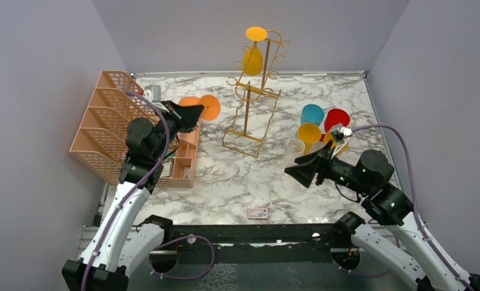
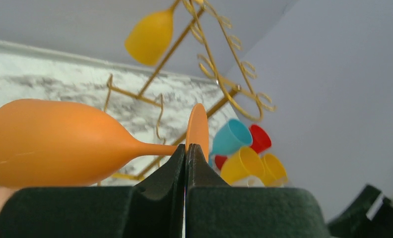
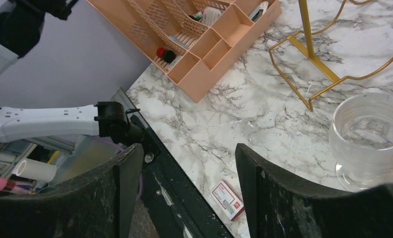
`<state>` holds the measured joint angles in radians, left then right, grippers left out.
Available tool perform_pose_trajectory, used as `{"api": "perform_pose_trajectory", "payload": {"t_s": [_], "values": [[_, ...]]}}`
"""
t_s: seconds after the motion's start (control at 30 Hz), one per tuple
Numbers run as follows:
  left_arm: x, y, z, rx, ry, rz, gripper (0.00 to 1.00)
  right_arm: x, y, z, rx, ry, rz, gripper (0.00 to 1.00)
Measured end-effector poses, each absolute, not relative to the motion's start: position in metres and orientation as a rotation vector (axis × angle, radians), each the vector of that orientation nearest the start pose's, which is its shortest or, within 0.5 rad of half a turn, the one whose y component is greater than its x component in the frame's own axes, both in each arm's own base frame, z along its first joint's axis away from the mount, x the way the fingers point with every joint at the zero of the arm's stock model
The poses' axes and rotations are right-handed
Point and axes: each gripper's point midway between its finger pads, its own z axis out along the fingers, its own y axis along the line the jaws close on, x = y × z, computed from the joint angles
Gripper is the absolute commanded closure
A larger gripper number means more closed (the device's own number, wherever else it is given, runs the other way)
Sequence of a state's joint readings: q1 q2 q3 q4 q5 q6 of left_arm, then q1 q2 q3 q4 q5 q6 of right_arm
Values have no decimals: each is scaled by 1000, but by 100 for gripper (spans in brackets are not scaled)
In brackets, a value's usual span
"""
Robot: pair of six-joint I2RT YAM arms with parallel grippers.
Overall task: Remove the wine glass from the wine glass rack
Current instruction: Place the wine glass at the center of the board.
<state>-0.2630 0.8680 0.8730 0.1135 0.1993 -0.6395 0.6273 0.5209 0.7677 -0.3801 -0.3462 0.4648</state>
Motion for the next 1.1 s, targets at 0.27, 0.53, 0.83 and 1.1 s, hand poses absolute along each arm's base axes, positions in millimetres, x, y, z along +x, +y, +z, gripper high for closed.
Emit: {"api": "perform_pose_trajectory", "payload": {"t_s": [0.27,0.53,0.83,1.1], "values": [[241,-167,311,30,1620,-1083,100,144,211,281,-374,1787,1190,29],[196,-192,287,177,1683,-1289,100,146,235,278,-400,1813,1331,29],[151,-239,264,370,1775,-1476,100,139,262,255,-461,1964,1505,32],[126,-280,245,473,1812,-1548,100,126,267,253,-524,1994,1596,45]]}}
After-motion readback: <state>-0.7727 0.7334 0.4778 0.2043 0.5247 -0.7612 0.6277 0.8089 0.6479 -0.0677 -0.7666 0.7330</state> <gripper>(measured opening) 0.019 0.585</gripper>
